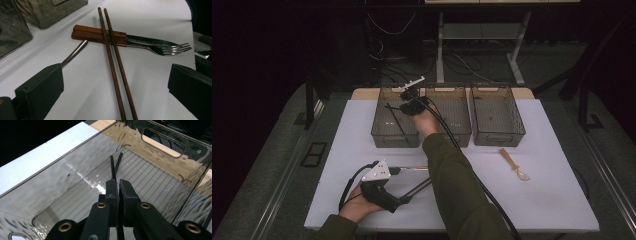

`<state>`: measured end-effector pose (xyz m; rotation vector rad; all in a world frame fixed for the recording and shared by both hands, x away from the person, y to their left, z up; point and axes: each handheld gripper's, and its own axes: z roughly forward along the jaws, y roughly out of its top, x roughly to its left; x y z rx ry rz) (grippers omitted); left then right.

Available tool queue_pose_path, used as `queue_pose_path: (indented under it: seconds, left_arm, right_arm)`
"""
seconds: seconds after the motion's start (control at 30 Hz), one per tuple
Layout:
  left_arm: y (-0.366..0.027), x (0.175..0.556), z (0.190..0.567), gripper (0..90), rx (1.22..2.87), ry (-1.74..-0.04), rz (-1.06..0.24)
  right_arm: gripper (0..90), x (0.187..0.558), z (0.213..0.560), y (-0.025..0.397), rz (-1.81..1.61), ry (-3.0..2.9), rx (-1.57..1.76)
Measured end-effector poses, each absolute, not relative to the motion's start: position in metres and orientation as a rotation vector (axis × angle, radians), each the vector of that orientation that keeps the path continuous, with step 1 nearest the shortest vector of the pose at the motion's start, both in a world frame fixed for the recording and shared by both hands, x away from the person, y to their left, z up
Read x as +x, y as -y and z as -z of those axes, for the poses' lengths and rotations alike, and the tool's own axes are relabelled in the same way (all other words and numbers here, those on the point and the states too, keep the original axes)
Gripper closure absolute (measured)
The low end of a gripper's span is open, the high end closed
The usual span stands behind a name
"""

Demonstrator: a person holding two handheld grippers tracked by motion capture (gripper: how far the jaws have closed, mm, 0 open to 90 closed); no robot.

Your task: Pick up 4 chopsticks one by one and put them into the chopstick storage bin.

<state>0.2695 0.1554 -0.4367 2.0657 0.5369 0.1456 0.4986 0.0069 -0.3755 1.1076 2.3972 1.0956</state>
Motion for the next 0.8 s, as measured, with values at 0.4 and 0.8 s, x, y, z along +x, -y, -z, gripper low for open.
queue_pose_path:
  seconds: [0.4, 0.8]
  left_arm:
    - [-0.156, 0.269, 0.437, 0.0, 2.065, -0.535, -0.146]
    - [-0.156, 0.27, 0.437, 0.0, 2.065, -0.534, -0.15]
  right_arm:
    - [81.8, 0.497, 0.379, -0.011, -1.091, -2.406, 1.091]
    - [52.1, 0.494, 0.37, 0.002, -1.184, -2.446, 1.103]
